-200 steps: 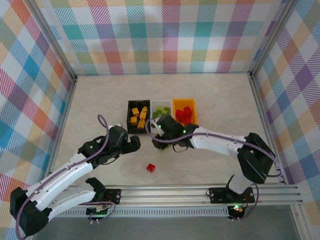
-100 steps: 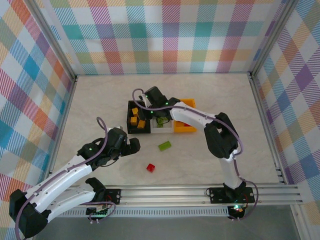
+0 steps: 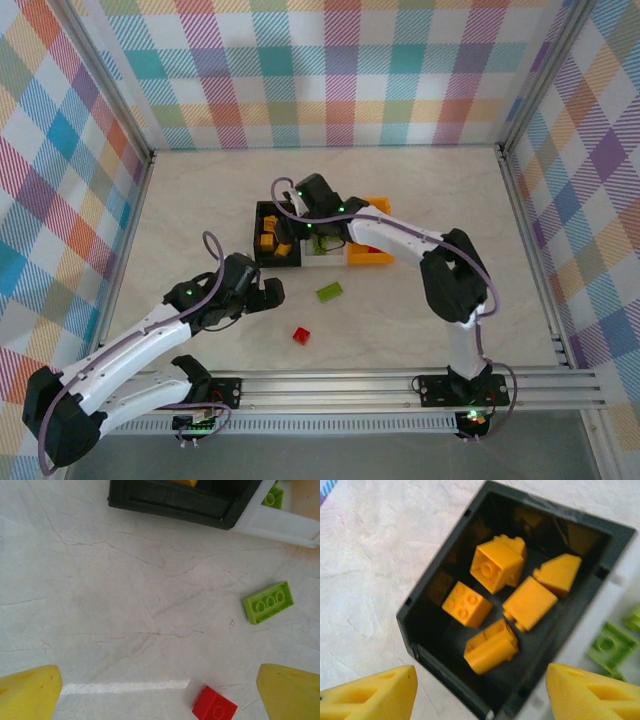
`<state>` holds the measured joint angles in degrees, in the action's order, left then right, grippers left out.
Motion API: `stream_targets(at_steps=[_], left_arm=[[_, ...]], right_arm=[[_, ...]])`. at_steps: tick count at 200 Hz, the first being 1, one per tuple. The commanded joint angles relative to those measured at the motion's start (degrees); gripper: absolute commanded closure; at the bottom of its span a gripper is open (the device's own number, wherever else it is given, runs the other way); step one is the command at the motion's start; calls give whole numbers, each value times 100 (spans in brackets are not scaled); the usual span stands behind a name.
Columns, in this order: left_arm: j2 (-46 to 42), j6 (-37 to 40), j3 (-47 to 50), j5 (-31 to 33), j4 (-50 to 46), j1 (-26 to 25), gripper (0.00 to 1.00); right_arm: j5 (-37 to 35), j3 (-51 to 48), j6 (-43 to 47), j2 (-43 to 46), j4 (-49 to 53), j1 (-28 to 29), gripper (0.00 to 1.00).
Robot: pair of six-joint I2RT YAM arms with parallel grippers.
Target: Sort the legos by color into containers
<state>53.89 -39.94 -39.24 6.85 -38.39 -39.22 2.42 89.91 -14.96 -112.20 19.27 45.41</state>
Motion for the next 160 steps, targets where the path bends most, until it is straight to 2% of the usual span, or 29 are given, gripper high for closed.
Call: stream_targets(at_steps=[1, 28, 72, 104, 160], left_arm=[[317, 176, -197, -266, 366, 4, 0], [1100, 249, -339, -408, 914, -271, 2], [2993, 874, -1326, -393, 1308, -1032, 3], [4061, 1413, -2055, 99, 1223, -1422, 6], [5001, 1892, -2422, 622, 1301, -1550, 11]], right_arm=[[-280, -639, -238, 808, -293, -34, 29], [-540, -1849, -475, 1714, -584, -104, 28], [-678, -3507, -770, 3295, -758, -302, 27], [-776, -4137, -826, 4245, -558, -419, 26], [-892, -4507, -851, 5160, -253, -605, 26]])
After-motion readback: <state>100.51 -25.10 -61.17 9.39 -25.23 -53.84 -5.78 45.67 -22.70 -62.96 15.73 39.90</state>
